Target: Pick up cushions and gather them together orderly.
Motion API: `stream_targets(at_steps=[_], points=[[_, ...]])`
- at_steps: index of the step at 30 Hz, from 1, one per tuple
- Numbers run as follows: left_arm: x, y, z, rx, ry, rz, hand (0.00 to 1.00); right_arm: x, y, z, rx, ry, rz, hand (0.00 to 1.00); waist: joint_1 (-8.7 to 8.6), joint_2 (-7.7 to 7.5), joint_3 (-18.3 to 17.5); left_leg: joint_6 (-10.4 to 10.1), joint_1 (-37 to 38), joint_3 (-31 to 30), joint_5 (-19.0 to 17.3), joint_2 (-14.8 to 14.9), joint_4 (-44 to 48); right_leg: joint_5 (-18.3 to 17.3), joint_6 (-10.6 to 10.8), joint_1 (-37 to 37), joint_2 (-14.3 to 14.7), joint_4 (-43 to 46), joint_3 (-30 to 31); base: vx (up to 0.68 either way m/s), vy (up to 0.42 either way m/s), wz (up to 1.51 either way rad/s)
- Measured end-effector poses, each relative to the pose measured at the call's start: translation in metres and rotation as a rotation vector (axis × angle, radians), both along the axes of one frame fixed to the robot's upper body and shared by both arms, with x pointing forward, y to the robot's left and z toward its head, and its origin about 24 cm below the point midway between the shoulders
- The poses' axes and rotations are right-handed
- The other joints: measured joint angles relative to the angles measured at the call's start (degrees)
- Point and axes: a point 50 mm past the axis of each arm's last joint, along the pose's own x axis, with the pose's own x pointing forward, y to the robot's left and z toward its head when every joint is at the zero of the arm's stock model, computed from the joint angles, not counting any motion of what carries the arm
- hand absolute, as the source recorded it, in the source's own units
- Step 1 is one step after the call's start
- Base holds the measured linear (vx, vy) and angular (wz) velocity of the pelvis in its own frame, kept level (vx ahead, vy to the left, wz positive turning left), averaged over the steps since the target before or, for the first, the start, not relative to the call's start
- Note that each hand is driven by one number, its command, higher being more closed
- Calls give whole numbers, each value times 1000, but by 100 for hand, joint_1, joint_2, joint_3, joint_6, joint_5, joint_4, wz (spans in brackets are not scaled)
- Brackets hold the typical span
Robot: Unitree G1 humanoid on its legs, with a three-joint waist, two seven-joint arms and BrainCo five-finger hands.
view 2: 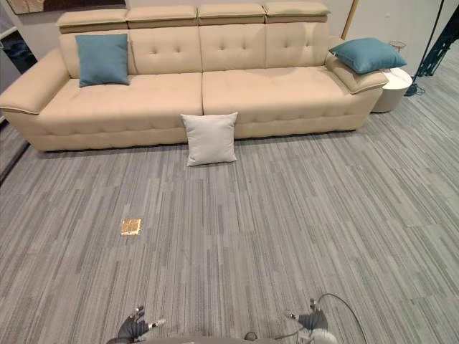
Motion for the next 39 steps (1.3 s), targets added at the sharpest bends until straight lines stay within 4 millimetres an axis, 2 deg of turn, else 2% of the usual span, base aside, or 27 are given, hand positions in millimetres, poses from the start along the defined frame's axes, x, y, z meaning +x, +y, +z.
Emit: stream_targets(at_steps=[4, 7, 13, 18, 20, 21, 22, 23, 26, 28, 30, 31, 32, 33, 34, 35, 36, 37, 38, 39], points=[[11, 0, 8, 1, -64, -12, 0, 10, -9, 11, -36, -55, 16, 0, -5, 70, 80, -10, 145, 80, -6, 1, -75, 22, 37, 153, 0, -76, 19, 50, 8, -9], [18, 3, 14, 10, -106, -12, 0, 13, -9, 13, -34, -72, 24, 0, -9, 58, 124, -28, 158, 92, -17, 0, -84, 26, 45, 177, 0, -127, 31, 10, 2, -1], [15, 6, 15, 7, -112, 14, 0, 30, -6, 18, -27, -115, 54, 0, 11, 74, 258, -158, 5, 248, -121, 26, 141, 8, 69, 34, -5, -20, 165, -14, -9, -11], [22, 7, 21, 6, -155, 33, 0, 51, -1, 27, -35, -167, 99, 0, 38, 154, 433, 73, -566, 350, -558, 205, 870, -97, 154, -401, 90, 333, 217, -41, 11, -11], [21, 8, 21, 10, -155, 54, 0, 58, 2, 29, -30, -181, 112, 0, 69, 153, 451, 147, -744, 409, -722, 245, 1110, -288, 147, -645, 109, 676, 270, -49, 31, -19], [24, 9, 23, 8, -169, 59, 0, 61, 4, 30, -28, -190, 116, 0, 110, 145, 509, 183, -836, 452, -888, 256, 1308, -579, 205, -873, 97, 1164, 293, -29, 31, -17], [28, 8, 27, 9, -196, 55, 0, 62, 4, 31, -27, -193, 116, 0, 175, 118, 567, 236, -887, 521, -1070, 253, 1540, -902, 346, -1134, 47, 1755, 303, -15, 50, -19], [30, 8, 28, 10, -206, 55, 0, 62, 4, 30, -27, -192, 115, 0, 173, 88, 600, 237, -896, 543, -1172, 237, 1640, -1039, 447, -1255, 5, 2066, 285, 6, 48, -16], [34, 14, 32, 30, -222, 63, 0, 69, 15, 32, -16, -206, 142, 0, 158, -12, 810, 390, -800, 527, -1510, 165, 1874, -1231, 506, -2150, -309, 3939, -262, 94, 33, -8], [35, 17, 33, 43, -223, 64, 0, 71, 21, 31, -8, -205, 163, 0, 154, -39, 905, 396, -597, 481, -1647, 191, 1869, -1352, 442, -2514, -448, 3986, -633, 291, 11, 0], [44, 15, 36, 36, -245, 54, 0, 76, 21, 33, -6, -218, 157, 0, 102, -35, 1042, 337, -329, 384, -1694, 257, 1784, -1303, 450, -2649, -437, 3346, -805, 376, -30, 29], [52, 12, 39, 35, -265, 40, 0, 79, 21, 35, -5, -229, 152, 0, 8, -2, 1138, 302, -139, 267, -1715, 301, 1632, -1044, 427, -2761, -432, 2764, -843, 480, -84, 62], [59, 9, 42, 32, -282, 29, 0, 82, 19, 37, -14, -236, 149, 0, -70, -33, 1174, 226, 105, 139, -1695, 308, 1375, -631, 449, -2870, -445, 2129, -903, 521, -102, 65], [61, 8, 43, 30, -288, 25, 0, 83, 18, 38, -20, -239, 146, 0, -118, -32, 1184, 141, 243, 74, -1686, 321, 1213, -341, 409, -2917, -436, 1898, -924, 590, -128, 68], [63, 4, 43, 28, -290, 20, 0, 82, 17, 39, -27, -240, 144, 0, -181, -30, 1183, -31, 496, -58, -1658, 366, 996, 262, 273, -2913, -441, 1818, -909, 653, -160, 53], [67, 2, 44, 22, -299, 20, 0, 81, 14, 39, -33, -240, 143, 0, -183, 54, 1172, -228, 581, -134, -1657, 520, 1022, 287, -176, -3032, -398, 2312, -992, 659, -177, 42], [68, 2, 45, 22, -304, 18, 0, 84, 16, 41, -30, -251, 144, 0, -162, 66, 1161, -366, 571, -146, -1582, 581, 1083, 73, -259, -3103, -407, 2593, -1037, 658, -219, 24], [70, 1, 45, 21, -307, 16, 0, 87, 17, 44, -30, -267, 151, 0, -194, 69, 1165, -717, 554, -186, -1364, 658, 1352, -301, -357, -3097, -419, 2946, -1116, 633, -233, 14], [70, 1, 45, 19, -307, 16, 0, 89, 18, 46, -31, -274, 156, 0, -205, 75, 1167, -890, 489, -179, -1220, 690, 1654, -451, -375, -3006, -405, 3024, -1153, 781, -283, 24], [69, -1, 44, 14, -303, 17, 0, 89, 19, 47, -32, -281, 161, 0, -217, 84, 1172, -910, 144, -187, -774, 815, 2713, -687, -398, -2642, -368, 2924, -1222, 656, -232, 17]])
